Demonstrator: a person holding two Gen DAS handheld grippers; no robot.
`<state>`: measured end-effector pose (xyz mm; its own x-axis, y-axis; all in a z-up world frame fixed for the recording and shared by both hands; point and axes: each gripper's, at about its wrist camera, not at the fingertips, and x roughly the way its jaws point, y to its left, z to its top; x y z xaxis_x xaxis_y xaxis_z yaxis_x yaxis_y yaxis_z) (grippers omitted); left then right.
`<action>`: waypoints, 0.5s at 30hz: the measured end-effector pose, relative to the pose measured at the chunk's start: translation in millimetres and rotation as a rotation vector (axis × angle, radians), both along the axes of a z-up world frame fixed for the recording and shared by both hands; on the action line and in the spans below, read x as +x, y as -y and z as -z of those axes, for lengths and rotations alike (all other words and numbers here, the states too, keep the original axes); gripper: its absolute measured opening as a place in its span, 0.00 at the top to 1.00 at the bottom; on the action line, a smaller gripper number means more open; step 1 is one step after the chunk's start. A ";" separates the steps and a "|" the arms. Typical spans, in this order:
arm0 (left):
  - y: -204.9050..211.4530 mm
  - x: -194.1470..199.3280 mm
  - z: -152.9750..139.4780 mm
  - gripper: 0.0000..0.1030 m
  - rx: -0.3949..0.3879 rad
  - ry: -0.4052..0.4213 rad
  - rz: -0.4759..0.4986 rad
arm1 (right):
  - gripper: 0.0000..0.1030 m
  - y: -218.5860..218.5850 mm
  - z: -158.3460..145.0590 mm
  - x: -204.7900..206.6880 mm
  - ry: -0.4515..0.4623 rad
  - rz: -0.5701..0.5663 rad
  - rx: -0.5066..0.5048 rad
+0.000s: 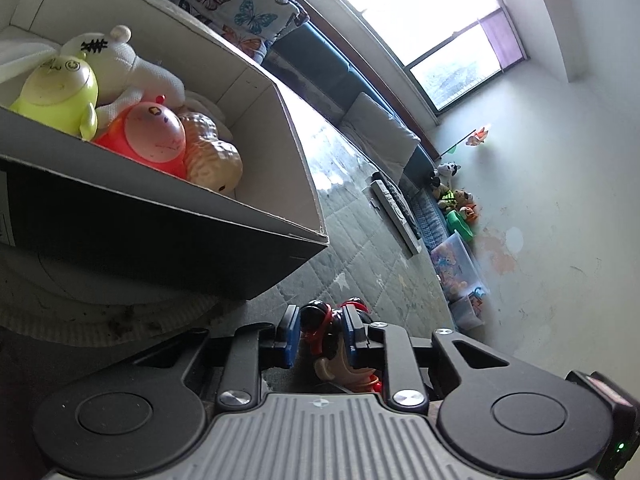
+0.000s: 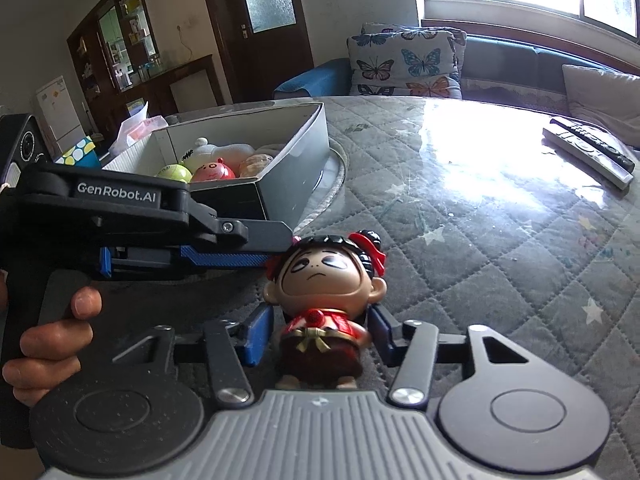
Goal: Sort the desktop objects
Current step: 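Close both grippers on the girl figure and lift it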
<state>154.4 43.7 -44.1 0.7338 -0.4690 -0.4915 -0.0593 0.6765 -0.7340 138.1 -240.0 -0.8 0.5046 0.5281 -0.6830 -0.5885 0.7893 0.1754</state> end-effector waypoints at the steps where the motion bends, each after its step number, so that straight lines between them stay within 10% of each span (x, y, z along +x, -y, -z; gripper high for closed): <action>1: -0.1 0.3 0.6 0.77 -0.010 -0.004 -0.002 | 0.50 0.1 0.1 0.0 -0.002 0.001 0.000; 15: -1.3 7.9 5.4 0.75 -0.058 -0.014 -0.033 | 0.50 -1.4 -0.3 -3.4 0.015 0.017 -0.006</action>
